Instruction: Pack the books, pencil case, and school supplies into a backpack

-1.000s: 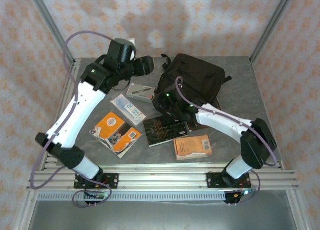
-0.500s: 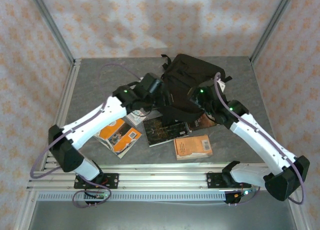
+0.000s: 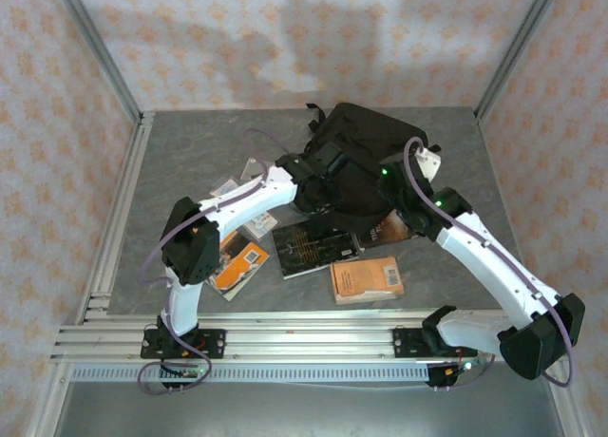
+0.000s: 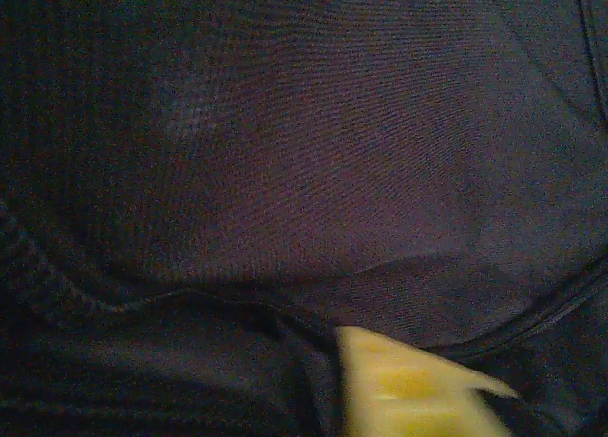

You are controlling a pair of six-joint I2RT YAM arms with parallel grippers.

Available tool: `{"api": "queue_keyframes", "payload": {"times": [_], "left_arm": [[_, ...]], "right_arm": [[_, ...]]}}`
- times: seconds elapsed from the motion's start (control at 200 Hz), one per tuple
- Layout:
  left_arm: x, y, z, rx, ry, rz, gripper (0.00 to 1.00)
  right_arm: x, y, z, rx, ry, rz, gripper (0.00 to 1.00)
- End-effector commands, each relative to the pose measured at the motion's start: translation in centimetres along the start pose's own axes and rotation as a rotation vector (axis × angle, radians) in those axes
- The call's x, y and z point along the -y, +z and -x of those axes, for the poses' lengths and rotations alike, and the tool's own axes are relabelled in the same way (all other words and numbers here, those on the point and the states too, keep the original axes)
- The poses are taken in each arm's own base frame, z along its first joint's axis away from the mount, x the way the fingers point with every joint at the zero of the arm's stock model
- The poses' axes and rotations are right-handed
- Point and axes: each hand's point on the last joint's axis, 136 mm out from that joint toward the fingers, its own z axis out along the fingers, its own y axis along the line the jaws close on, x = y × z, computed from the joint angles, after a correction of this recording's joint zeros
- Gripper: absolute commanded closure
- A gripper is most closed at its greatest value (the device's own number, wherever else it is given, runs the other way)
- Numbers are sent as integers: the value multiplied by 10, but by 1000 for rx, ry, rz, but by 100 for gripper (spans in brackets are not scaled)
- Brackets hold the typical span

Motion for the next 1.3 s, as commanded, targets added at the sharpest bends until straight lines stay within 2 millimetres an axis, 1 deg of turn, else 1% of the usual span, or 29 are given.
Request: {"api": "queue_keyframes", "payload": {"times": [0.0, 0.04, 0.05, 0.07, 0.155, 0.185, 0.195, 0.27, 0.32, 0.35, 0.38, 0.455, 0.515, 0.59, 0.631, 0.666, 0.686, 0.746, 0.776, 0.821, 0.866, 0.931, 0.996, 1.046, 1.096, 1.156, 1.216, 1.266, 1.296], "left_arm": [[-2, -39, 17, 28, 45, -12, 100], [-2, -46, 21, 27, 87, -23, 100], [1, -58, 22, 40, 103, -44, 100], [3, -68, 24, 48, 138, -61, 100], [5, -100, 31, 95, 308, -66, 100], [5, -110, 33, 108, 358, -65, 100], [4, -113, 34, 112, 374, -66, 100], [4, -133, 41, 132, 471, -102, 100], [2, -141, 43, 145, 522, -134, 100], [-2, -143, 44, 145, 540, -146, 100], [-6, -143, 45, 141, 548, -152, 100], [-20, -137, 41, 100, 547, -176, 100], [-32, -127, 32, 61, 541, -212, 100], [-49, -114, 23, 48, 526, -220, 100], [-61, -107, 20, 53, 511, -197, 100], [-71, -101, 18, 59, 495, -177, 100], [-77, -97, 17, 60, 485, -169, 100], [-89, -89, 13, 65, 464, -157, 100], [-95, -85, 12, 68, 453, -150, 100], [-100, -81, 10, 69, 440, -153, 100], [-102, -78, 8, 67, 431, -155, 100], [-105, -75, 9, 68, 423, -148, 100], [-107, -73, 9, 70, 425, -138, 100], [-108, -74, 11, 75, 425, -132, 100], [-109, -74, 12, 76, 421, -131, 100], [-108, -75, 15, 84, 418, -132, 100], [-107, -76, 17, 88, 409, -141, 100], [-104, -77, 18, 89, 410, -147, 100], [-102, -77, 18, 88, 408, -150, 100]], "right_arm": [[-14, -7, 10, 9, -78, 62, 51], [-19, -8, 11, 7, -106, 89, 54], [-21, -9, 12, 6, -114, 99, 54], [-25, -9, 12, 2, -129, 122, 55], [-47, -15, 15, -17, -203, 225, 55], [-53, -21, 20, -11, -218, 254, 56], [-56, -17, 18, -21, -228, 251, 56], [-67, -16, 25, -28, -266, 261, 56], [-75, -14, 27, -37, -297, 274, 56], [-81, -12, 27, -48, -322, 290, 54], [-86, -9, 25, -57, -357, 305, 52], [-99, 0, 18, -81, -430, 340, 43], [-108, 8, 11, -112, -491, 363, 37], [-116, 21, 1, -154, -578, 377, 32], [-120, 32, -6, -183, -622, 372, 30], [-123, 40, -7, -192, -651, 361, 29], [-124, 48, -9, -199, -672, 344, 28], [-127, 66, -15, -226, -729, 312, 27], [-130, 76, -19, -243, -756, 307, 25], [-134, 89, -21, -256, -782, 289, 19], [-136, 103, -29, -286, -812, 273, 14], [-140, 119, -38, -327, -833, 263, 11], [-145, 131, -47, -357, -826, 267, 5], [-147, 139, -53, -364, -832, 264, 5], [-146, 147, -58, -354, -853, 233, 8], [-143, 157, -60, -347, -873, 193, 15], [-140, 164, -60, -343, -872, 158, 36], [-137, 168, -56, -330, -865, 126, 60], [-136, 169, -52, -315, -855, 116, 73]]}}
